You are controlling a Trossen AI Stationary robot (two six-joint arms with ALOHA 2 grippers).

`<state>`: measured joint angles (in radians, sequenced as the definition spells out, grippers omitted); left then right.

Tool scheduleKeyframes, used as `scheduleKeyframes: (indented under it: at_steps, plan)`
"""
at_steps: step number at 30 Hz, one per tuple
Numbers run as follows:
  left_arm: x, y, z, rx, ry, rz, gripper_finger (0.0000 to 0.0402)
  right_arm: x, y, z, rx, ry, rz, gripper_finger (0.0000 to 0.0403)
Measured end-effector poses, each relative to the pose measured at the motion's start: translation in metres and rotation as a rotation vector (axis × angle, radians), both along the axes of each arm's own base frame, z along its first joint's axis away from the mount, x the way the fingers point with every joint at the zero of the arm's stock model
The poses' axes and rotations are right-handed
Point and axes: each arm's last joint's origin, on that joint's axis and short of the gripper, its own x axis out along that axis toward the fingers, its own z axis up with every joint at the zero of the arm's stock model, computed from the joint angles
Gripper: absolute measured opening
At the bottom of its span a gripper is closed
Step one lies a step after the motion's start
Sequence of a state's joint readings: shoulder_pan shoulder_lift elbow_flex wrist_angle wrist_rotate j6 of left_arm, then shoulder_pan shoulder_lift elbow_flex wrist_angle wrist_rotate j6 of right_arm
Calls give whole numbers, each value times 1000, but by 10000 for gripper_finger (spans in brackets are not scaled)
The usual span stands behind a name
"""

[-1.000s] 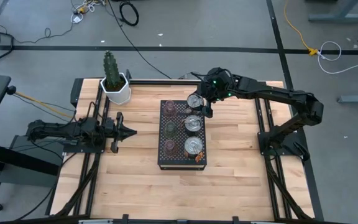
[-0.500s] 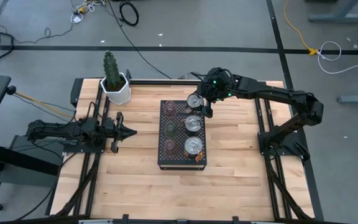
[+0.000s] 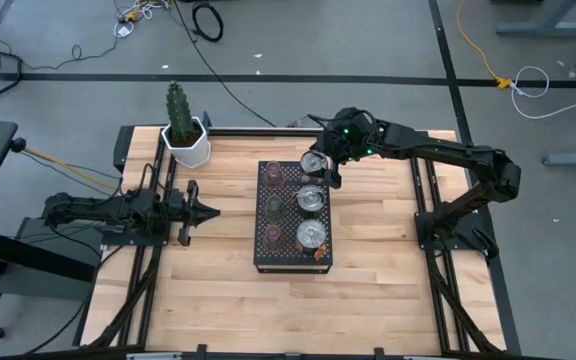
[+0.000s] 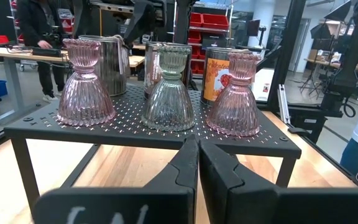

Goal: Pick & Place candle stick holders
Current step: Put the brown scented candle on the shelf, then return to Home Position

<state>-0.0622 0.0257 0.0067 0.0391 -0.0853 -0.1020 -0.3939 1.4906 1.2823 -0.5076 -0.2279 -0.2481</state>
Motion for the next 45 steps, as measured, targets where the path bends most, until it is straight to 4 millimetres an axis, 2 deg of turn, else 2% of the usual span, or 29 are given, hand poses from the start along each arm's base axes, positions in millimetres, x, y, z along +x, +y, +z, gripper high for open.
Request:
scheduleKeyframes:
  at_steps: [11,30,45]
  plan:
    - [0,0,0,0,0,0,18,-3,2,-1,26,26,16,394]
    - [0,0,0,0,-1,0,18,-20,5,21,-1,-47,7,393]
    - [0,0,0,0,0,0,18,-18,19,38,-48,-162,48,393]
